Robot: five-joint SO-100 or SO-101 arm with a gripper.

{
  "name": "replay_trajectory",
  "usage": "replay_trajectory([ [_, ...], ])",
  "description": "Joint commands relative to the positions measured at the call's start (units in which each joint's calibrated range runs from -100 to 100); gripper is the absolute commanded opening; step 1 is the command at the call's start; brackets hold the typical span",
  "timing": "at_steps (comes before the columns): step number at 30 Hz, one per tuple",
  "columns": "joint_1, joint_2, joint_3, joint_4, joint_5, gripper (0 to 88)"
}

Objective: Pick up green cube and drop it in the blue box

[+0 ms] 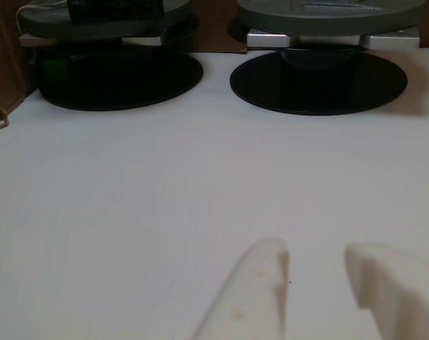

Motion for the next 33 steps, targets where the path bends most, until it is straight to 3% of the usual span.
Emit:
replay_trajectory([
  [1, -0.5, -0.1, 0.4, -0.8, 0.0, 2.3],
  [21, -0.2, 0.2, 0.4, -0.8, 0.2, 2.3],
  [33, 9.1, 0.3, 0.4, -0.8, 0.2, 2.3],
])
